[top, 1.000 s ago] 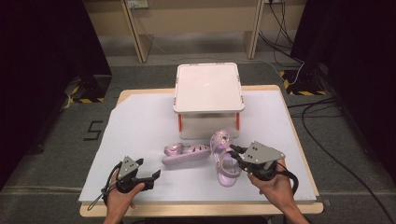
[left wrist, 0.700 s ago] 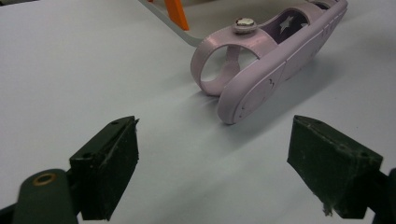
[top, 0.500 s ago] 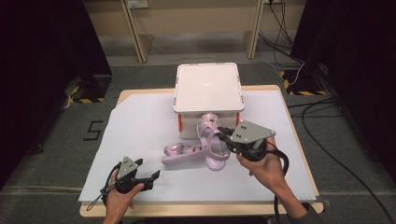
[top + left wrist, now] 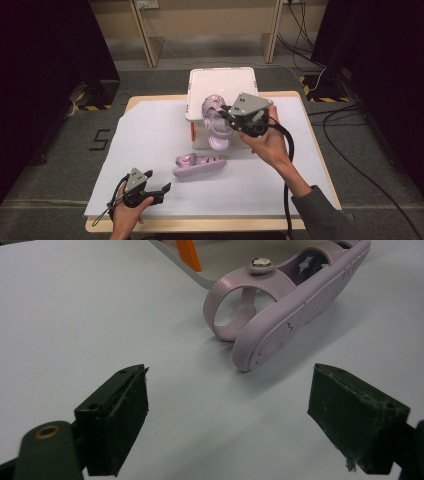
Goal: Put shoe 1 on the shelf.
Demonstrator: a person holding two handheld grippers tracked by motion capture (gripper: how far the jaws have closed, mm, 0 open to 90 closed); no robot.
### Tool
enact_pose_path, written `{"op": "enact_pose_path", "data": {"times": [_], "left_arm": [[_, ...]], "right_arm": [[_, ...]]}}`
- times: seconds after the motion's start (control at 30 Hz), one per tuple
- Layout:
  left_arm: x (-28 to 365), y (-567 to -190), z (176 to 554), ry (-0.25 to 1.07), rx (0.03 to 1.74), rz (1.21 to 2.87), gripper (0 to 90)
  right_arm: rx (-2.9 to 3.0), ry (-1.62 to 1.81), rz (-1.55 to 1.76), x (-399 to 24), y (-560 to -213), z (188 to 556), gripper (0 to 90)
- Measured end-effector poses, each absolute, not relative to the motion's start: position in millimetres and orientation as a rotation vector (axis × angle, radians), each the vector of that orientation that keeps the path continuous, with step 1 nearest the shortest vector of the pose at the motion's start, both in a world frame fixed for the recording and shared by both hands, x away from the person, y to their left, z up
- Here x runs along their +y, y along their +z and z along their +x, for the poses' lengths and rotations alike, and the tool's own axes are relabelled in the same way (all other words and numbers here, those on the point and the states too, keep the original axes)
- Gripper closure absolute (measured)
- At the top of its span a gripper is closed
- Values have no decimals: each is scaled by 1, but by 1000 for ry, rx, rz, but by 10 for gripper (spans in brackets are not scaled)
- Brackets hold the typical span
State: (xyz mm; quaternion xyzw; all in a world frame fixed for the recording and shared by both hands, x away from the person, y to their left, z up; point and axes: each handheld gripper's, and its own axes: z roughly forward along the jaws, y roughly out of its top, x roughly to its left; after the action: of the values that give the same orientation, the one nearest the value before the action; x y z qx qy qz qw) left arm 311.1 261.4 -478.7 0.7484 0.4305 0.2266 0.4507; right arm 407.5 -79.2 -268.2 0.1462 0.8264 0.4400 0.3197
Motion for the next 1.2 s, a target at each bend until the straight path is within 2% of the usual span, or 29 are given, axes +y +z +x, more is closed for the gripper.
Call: {"op": "enact_pose_path", "data": {"times": [0.73,1.2], "left_arm": [[263,-479,308,555,1061,1851,157],[262,-479,307,551,1058,1854,157]], "right_arm": [[2175,948,482,-32,-279,524,809],[2144,881,537,-25,-292,551,796]]}}
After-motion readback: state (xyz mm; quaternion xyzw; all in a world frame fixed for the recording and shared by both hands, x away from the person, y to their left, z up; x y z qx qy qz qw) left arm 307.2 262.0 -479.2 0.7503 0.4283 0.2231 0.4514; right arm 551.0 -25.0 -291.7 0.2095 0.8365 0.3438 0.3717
